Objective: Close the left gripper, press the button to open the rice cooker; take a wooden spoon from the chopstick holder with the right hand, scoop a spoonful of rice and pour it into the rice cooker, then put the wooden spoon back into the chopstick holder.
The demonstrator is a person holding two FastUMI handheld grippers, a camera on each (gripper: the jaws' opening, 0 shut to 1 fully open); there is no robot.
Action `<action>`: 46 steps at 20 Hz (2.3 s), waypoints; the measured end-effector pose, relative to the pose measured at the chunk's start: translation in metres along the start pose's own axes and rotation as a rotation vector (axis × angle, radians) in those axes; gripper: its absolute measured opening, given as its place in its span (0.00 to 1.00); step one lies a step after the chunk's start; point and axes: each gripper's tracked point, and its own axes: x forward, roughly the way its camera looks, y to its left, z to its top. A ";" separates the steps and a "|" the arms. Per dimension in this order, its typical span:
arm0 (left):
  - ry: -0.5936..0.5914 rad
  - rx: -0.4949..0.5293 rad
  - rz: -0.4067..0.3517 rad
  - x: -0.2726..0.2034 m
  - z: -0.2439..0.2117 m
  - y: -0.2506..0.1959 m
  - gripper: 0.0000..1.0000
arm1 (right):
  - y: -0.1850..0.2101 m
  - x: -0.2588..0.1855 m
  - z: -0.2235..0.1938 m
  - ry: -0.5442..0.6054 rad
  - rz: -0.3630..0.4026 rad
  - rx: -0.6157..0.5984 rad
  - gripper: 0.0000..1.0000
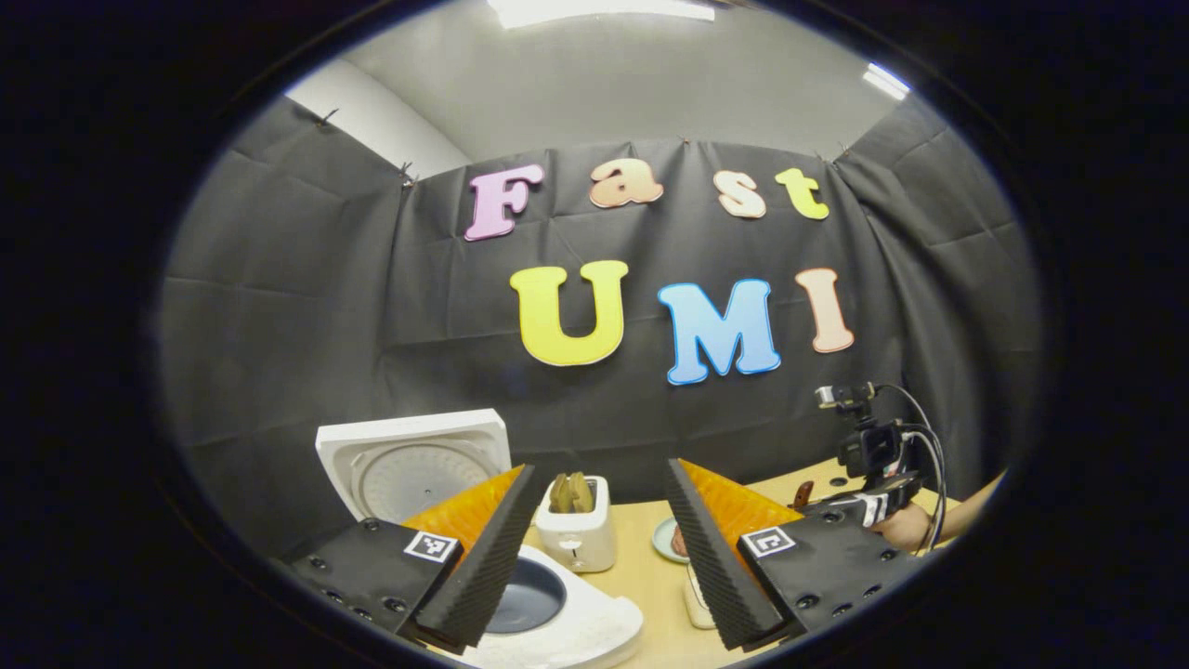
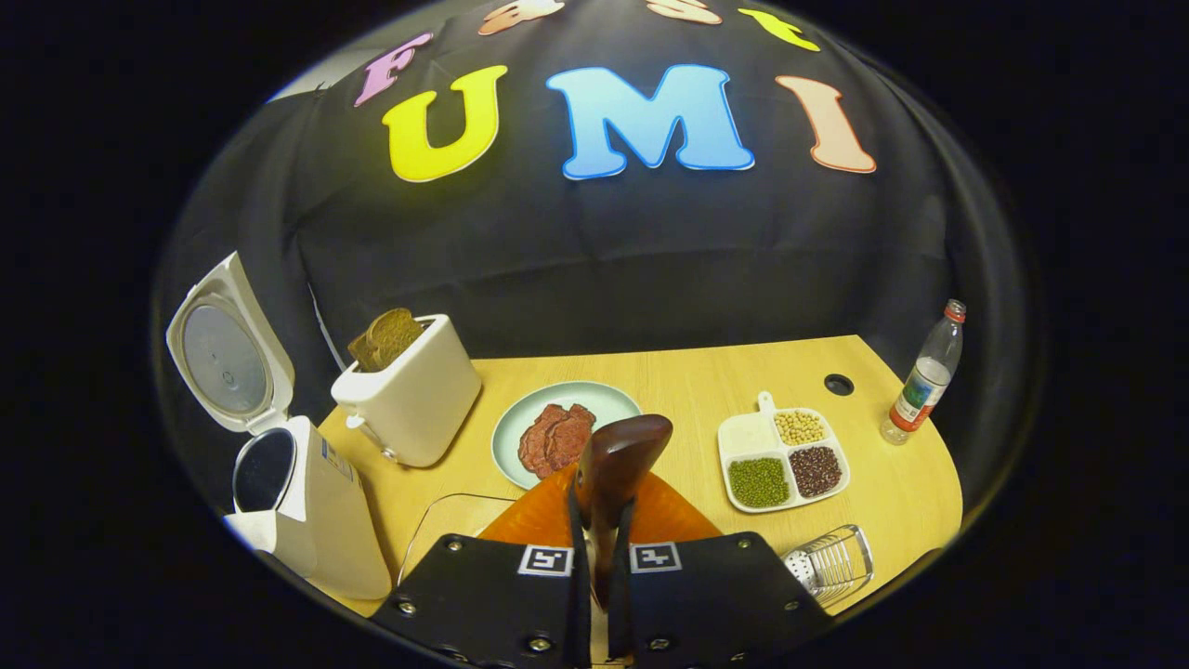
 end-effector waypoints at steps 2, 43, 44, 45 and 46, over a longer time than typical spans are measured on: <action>0.014 0.001 0.015 -0.002 -0.007 0.011 0.92 | 0.013 0.003 -0.007 0.005 0.021 0.001 0.08; -0.012 -0.032 0.094 -0.034 -0.003 0.052 0.92 | 0.137 -0.067 0.120 0.031 0.608 0.864 0.08; -0.008 -0.035 0.098 -0.034 -0.005 0.058 0.92 | 0.147 -0.065 0.120 0.041 0.616 0.855 0.07; -0.005 -0.038 0.103 -0.035 -0.008 0.064 0.92 | 0.156 -0.064 0.119 0.047 0.622 0.848 0.08; -0.001 -0.042 0.107 -0.034 -0.009 0.070 0.92 | 0.166 -0.062 0.118 0.052 0.628 0.842 0.08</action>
